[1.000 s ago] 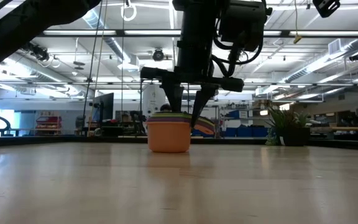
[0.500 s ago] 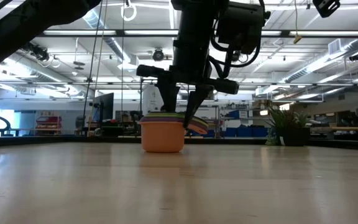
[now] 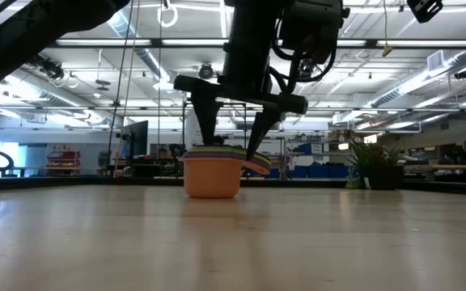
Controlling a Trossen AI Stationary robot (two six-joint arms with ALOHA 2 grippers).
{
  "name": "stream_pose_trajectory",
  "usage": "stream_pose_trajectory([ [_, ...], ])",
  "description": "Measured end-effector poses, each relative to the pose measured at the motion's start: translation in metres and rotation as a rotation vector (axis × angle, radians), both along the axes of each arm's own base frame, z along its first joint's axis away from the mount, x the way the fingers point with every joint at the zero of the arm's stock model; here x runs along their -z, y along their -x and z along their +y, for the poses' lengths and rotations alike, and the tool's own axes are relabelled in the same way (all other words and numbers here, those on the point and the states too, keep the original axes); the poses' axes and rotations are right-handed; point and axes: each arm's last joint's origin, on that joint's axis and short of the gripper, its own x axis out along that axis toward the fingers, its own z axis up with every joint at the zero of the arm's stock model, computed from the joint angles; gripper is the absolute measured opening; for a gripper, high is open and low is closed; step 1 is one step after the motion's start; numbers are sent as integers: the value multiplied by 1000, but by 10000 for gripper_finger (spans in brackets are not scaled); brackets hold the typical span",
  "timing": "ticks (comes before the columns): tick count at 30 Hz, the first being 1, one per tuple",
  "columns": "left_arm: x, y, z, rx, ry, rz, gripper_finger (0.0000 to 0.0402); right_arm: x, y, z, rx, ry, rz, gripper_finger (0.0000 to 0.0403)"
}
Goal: Nest measuring cups in basket
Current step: Put the stacked measuring cups into the transparent bin
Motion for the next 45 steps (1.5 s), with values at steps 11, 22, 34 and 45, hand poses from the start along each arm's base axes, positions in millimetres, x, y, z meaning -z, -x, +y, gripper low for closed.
stream_pose_trajectory([
  [11, -1, 0, 1, 21, 24, 3, 355, 0, 0, 0, 0, 0, 0, 17],
  [22, -28, 4, 7, 121, -70, -38, 355, 0, 0, 0, 0, 0, 0, 17],
  [34, -57, 9, 6, 116, -82, -150, 355, 0, 0, 0, 0, 0, 0, 17],
  [45, -83, 9, 2, 333, -5, -241, 355, 0, 0, 0, 0, 0, 0, 17],
])
